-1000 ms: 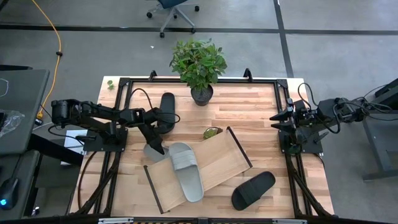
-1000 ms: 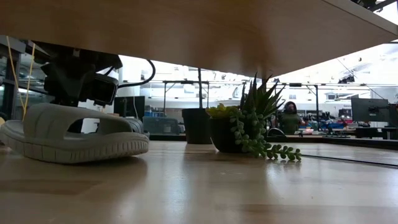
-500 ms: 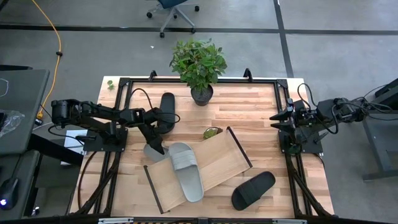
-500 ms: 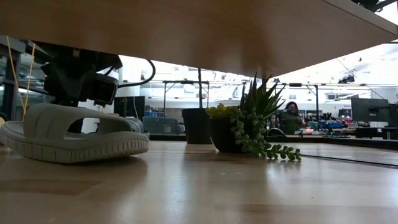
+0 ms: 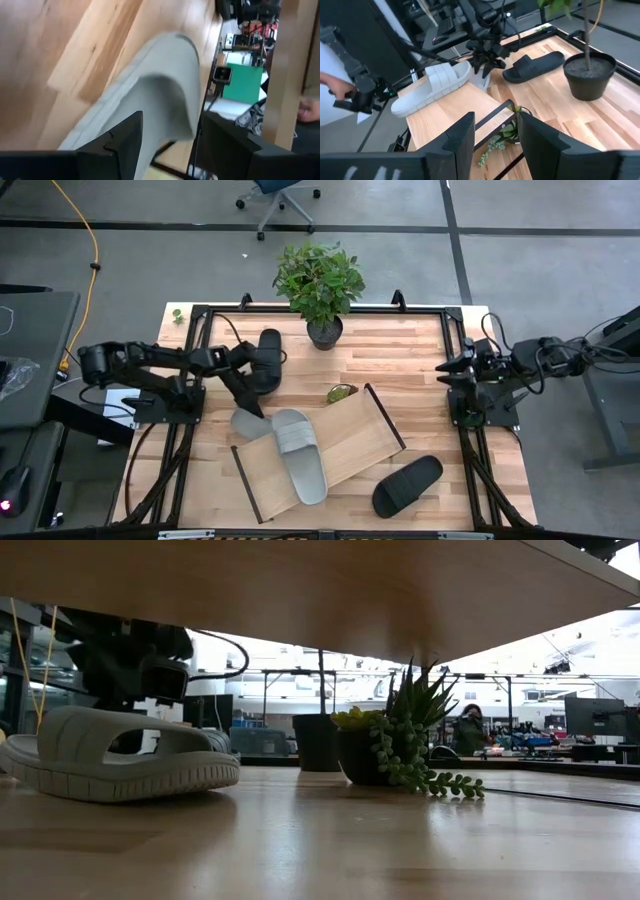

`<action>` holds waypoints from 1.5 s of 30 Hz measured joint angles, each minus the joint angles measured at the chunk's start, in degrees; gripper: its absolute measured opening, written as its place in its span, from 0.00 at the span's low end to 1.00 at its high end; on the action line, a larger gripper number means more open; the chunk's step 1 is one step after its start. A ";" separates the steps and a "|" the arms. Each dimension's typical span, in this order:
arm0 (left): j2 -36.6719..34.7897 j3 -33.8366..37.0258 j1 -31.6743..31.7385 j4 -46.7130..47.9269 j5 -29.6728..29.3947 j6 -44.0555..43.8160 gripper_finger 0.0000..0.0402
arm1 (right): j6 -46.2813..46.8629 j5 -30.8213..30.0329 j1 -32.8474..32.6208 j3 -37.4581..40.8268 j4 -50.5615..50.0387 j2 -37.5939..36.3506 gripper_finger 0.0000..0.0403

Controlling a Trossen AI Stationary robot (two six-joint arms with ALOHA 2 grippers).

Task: Pick and place slides into the shelf
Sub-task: Put the gray slipper on the shelf

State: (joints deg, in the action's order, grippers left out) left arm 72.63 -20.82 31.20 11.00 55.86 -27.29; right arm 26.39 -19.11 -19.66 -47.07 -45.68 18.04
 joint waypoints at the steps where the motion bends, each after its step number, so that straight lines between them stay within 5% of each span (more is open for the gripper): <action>1: -0.23 0.00 0.54 2.10 0.41 1.84 0.48 | 0.70 -0.35 0.00 0.00 -0.21 -0.40 0.35; 15: -6.79 -4.22 12.08 23.16 0.05 27.39 0.48 | 12.73 -7.60 0.02 -0.02 0.43 -2.27 0.35; 23: -7.25 -16.25 16.61 48.21 -14.79 48.28 0.48 | 22.05 -12.59 0.02 -0.02 2.14 -1.70 0.35; 30: -6.71 -15.21 16.48 53.61 -15.48 50.50 0.48 | 21.52 -13.00 0.02 -0.02 8.92 1.59 0.35; 45: -1.60 -12.41 16.41 46.40 -17.07 36.74 0.48 | 16.22 -8.48 0.00 -0.02 18.41 5.97 0.35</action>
State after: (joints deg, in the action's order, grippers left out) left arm 71.04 -33.23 47.62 57.40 38.78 9.45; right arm 42.62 -27.59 -19.66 -47.09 -27.28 24.01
